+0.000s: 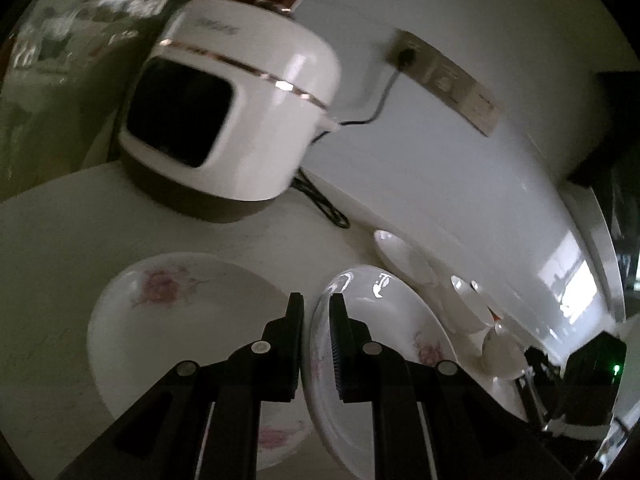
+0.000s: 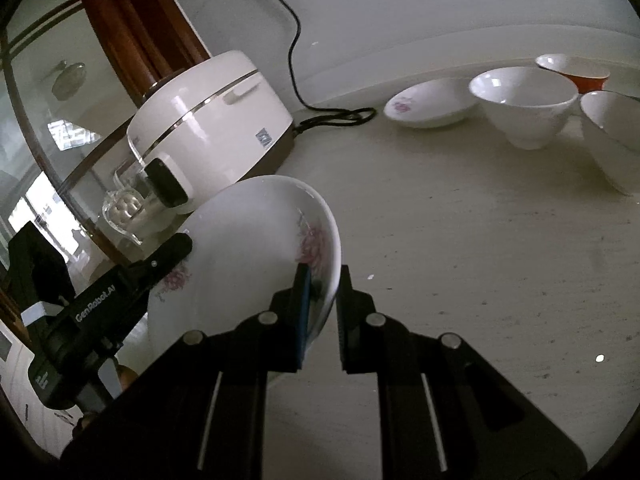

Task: Organize plates and bowls

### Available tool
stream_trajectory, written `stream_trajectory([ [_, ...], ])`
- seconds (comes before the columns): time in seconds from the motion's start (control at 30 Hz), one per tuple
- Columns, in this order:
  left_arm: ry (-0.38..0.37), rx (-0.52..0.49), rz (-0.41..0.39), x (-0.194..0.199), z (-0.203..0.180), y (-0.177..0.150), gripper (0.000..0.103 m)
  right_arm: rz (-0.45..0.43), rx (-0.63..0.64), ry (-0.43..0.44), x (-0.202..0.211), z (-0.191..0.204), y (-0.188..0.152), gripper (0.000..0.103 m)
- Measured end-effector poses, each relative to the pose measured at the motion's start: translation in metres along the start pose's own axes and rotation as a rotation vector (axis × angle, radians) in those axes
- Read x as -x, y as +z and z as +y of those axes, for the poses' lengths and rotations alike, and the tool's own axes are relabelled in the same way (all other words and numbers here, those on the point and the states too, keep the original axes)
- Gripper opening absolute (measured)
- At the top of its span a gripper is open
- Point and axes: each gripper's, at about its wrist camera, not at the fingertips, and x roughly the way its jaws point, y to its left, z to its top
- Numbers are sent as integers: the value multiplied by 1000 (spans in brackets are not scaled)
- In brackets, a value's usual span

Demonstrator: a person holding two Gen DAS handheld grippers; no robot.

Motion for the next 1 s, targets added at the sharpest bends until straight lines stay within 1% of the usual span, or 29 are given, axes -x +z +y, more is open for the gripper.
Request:
stream_trajectory([
  [0.07, 16, 34, -19, 4, 8, 1, 13, 10, 7, 2, -7, 7, 0, 15],
  [0.2, 38, 93, -39, 8, 24, 3, 19, 31, 25, 12, -21, 22, 1, 15],
  [0.43, 61, 174, -66, 12, 44, 9, 20, 48, 37, 25, -37, 40, 0, 15],
  [0.53, 88, 226, -89, 16, 56, 10, 20, 66, 52, 31, -46, 51, -1, 15],
  [0.63, 148, 239, -98, 15, 63, 15, 20, 78, 65, 40, -55, 62, -2, 16],
  [0.73, 149, 264, -94, 14, 72, 18, 20, 90, 73, 43, -63, 71, -2, 16],
  [0.87, 165, 270, -107, 14, 77, 20, 21, 86, 77, 61, -66, 75, -2, 16],
  [0.93, 167, 278, -100, 13, 78, 20, 25, 87, 78, 62, -67, 77, -3, 16],
  [1.0, 168, 276, -96, 13, 79, 20, 26, 91, 81, 60, -68, 79, -3, 16],
])
